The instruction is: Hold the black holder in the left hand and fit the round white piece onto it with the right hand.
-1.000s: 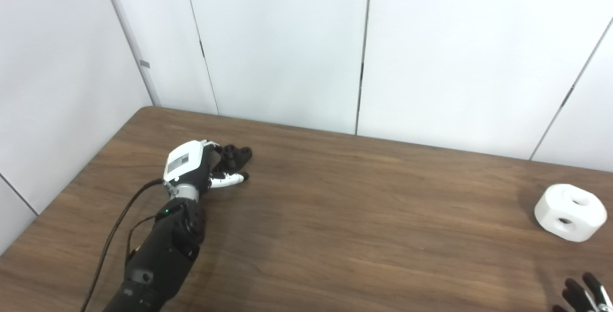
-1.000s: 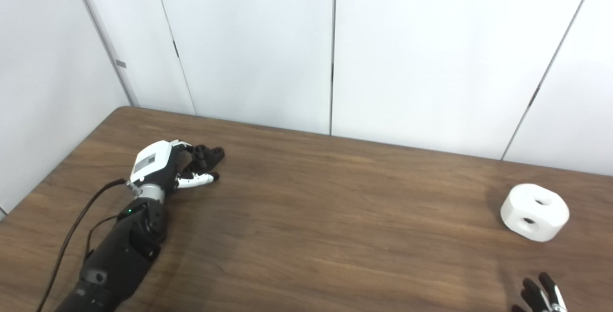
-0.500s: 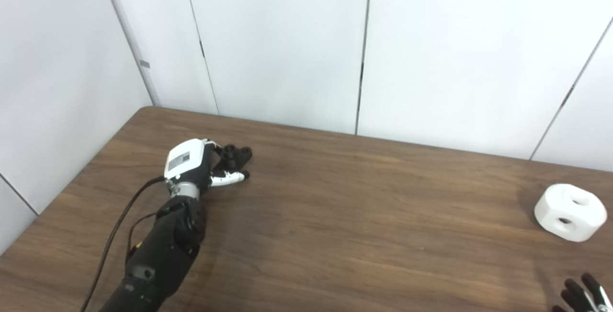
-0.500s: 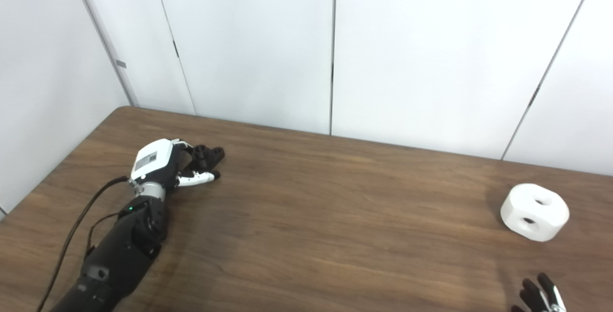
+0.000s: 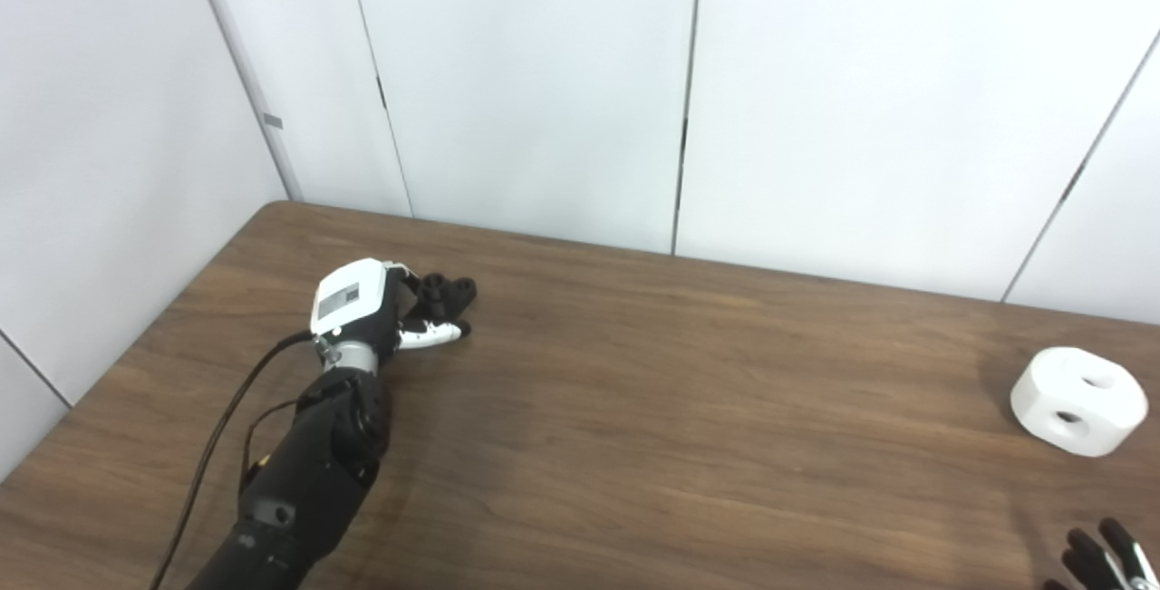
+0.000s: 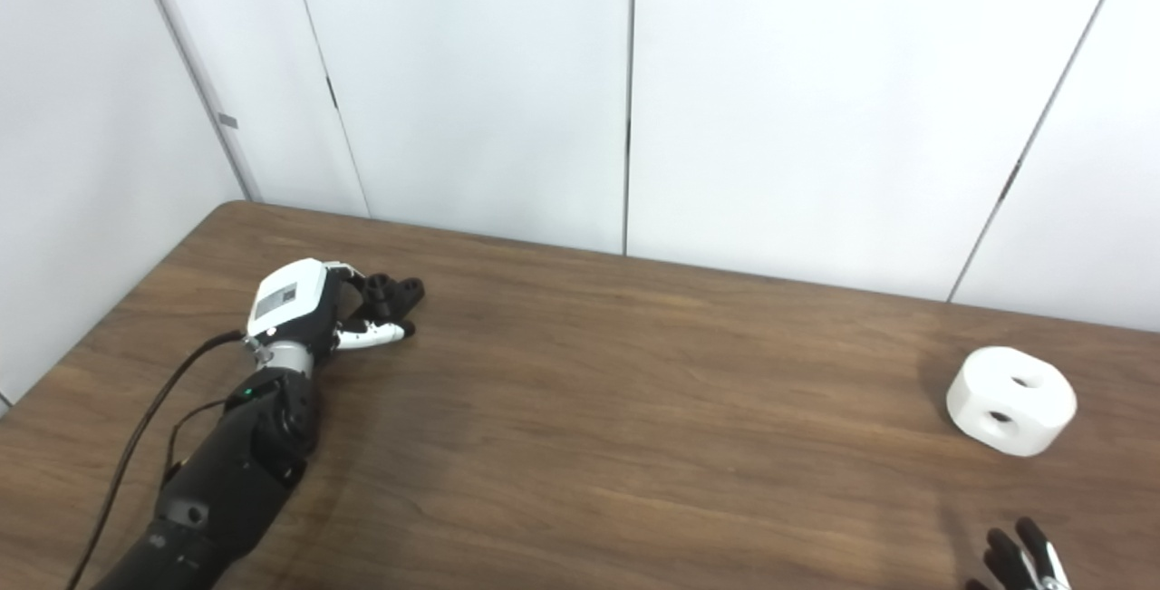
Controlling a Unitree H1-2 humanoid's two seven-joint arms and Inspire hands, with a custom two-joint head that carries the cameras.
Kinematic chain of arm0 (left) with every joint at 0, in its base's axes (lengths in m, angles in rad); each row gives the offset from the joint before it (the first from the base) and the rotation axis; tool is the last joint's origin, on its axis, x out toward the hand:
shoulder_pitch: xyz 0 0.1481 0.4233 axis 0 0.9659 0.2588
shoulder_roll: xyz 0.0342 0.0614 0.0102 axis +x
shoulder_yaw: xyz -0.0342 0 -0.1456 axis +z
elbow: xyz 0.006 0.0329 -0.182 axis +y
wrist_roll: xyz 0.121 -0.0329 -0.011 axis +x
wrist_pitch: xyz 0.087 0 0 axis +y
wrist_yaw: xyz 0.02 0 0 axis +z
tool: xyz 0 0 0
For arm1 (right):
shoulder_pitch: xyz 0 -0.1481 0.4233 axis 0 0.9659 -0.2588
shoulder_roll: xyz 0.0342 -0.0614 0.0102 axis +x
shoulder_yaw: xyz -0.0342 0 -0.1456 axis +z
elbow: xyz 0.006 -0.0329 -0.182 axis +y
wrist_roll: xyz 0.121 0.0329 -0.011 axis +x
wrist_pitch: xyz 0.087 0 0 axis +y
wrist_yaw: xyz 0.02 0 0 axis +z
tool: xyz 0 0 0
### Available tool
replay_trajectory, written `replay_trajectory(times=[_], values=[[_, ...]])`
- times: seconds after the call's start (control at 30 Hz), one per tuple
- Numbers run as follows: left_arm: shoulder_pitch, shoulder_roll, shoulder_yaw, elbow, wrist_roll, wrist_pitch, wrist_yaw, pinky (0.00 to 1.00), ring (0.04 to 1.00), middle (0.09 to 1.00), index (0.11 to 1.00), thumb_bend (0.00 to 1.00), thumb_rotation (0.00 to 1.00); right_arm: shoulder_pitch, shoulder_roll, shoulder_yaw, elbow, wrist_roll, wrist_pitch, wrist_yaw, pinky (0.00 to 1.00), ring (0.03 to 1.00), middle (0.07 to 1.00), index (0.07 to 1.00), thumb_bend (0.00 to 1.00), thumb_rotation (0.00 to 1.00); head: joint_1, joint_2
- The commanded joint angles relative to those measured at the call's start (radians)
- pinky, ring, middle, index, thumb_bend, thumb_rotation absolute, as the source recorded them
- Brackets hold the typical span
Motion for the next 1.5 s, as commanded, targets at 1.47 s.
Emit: replay_trajectory(times=[1.47], values=[[-0.036,0.032,0.020,0.016,-0.025,-0.106,0.097,1.00,0.880,0.774,0.486,0.52,0.05,0.019,-0.006,-0.009,-0.036,0.001,0.011,-0.003,0.87,0.945,0.941,0.977,0.56,1.00,-0.010,0.009]])
